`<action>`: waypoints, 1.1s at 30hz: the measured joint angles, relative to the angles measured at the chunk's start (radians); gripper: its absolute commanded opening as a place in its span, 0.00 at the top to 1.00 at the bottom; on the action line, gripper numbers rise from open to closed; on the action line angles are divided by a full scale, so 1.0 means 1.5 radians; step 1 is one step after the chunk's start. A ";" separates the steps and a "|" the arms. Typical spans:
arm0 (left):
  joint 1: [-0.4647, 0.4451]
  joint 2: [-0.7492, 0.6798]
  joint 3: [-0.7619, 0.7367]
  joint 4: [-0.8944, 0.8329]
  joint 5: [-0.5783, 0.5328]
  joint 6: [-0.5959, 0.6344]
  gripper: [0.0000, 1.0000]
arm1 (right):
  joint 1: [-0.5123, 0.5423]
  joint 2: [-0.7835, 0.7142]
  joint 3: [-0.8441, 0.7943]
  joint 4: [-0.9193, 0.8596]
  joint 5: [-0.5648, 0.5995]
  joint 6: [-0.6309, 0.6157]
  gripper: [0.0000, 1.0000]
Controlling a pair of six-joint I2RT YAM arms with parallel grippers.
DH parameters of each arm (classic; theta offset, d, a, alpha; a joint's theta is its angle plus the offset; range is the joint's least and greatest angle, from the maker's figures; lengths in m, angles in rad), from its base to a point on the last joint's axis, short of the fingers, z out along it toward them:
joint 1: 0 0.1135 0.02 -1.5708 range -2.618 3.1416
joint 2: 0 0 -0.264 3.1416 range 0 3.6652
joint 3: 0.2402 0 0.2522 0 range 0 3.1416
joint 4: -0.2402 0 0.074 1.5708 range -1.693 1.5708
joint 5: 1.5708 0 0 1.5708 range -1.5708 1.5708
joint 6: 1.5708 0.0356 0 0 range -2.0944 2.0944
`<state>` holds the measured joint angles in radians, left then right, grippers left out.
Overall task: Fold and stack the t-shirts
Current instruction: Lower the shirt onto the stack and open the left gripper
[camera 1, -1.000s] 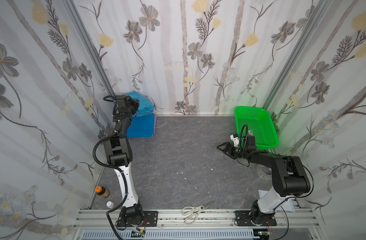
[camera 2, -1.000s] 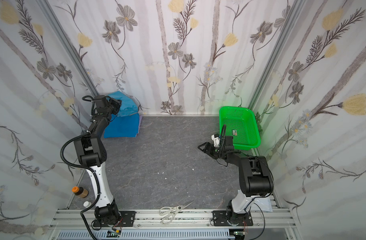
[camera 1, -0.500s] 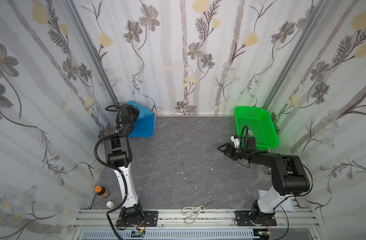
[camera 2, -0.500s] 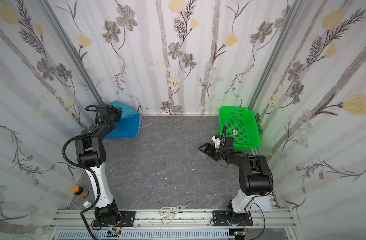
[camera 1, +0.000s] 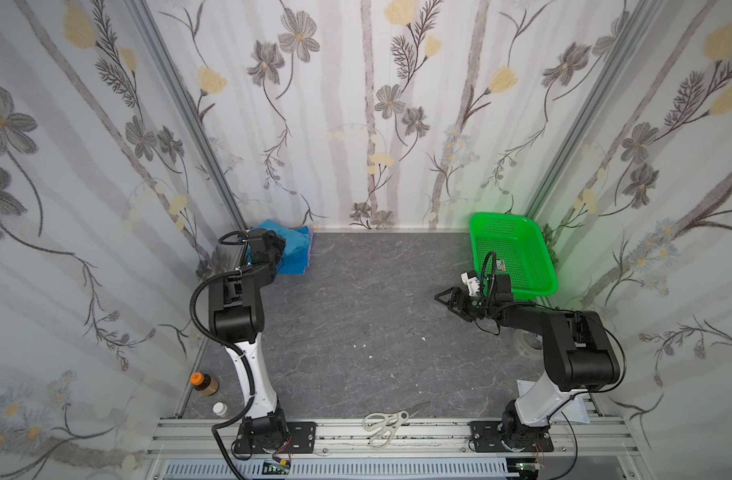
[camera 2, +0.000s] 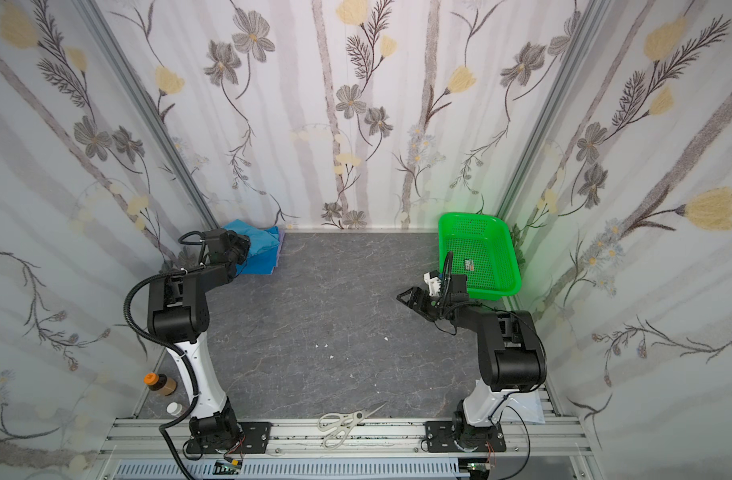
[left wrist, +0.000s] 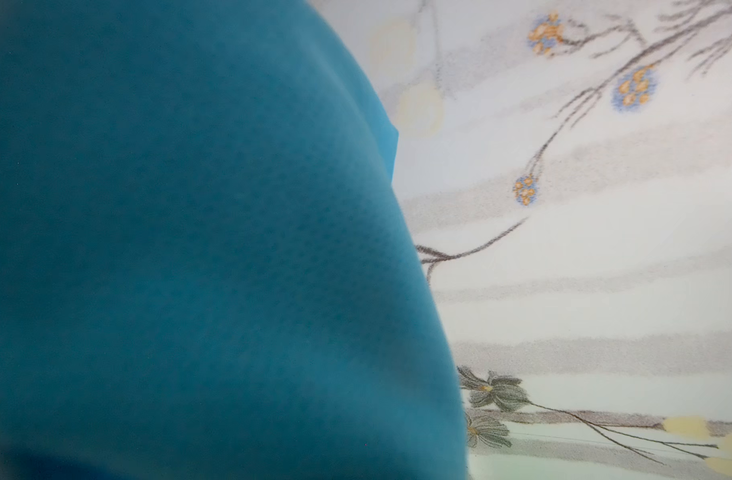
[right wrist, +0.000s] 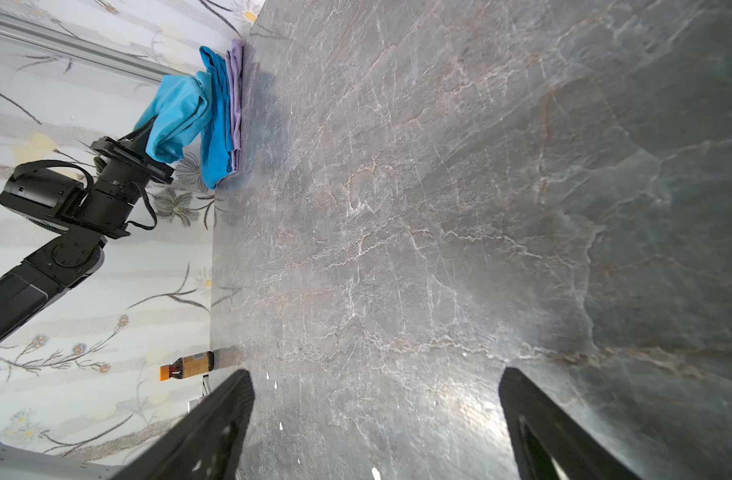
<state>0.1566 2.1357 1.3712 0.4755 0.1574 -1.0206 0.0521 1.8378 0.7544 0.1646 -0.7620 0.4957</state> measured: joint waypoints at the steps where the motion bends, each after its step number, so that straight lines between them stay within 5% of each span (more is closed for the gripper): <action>1: 0.000 -0.001 -0.008 -0.001 -0.003 -0.003 0.74 | 0.000 0.000 0.000 0.000 0.000 0.000 0.07; 9: -0.003 -0.059 -0.064 -0.006 -0.022 -0.026 0.00 | 0.000 -0.004 0.000 0.000 -0.003 0.000 0.06; 24: 0.043 -0.164 0.037 -0.440 0.003 -0.029 0.00 | 0.065 0.014 0.078 -0.018 -0.002 -0.009 0.06; 33: 0.050 -0.166 0.030 -0.464 0.090 0.006 0.00 | 0.066 -0.001 0.064 -0.026 -0.002 -0.012 0.06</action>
<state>0.2314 1.8862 1.4166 -0.2203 0.2924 -1.0111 0.1505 1.8359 0.8501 0.1261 -0.7647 0.4778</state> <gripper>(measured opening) 0.997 0.939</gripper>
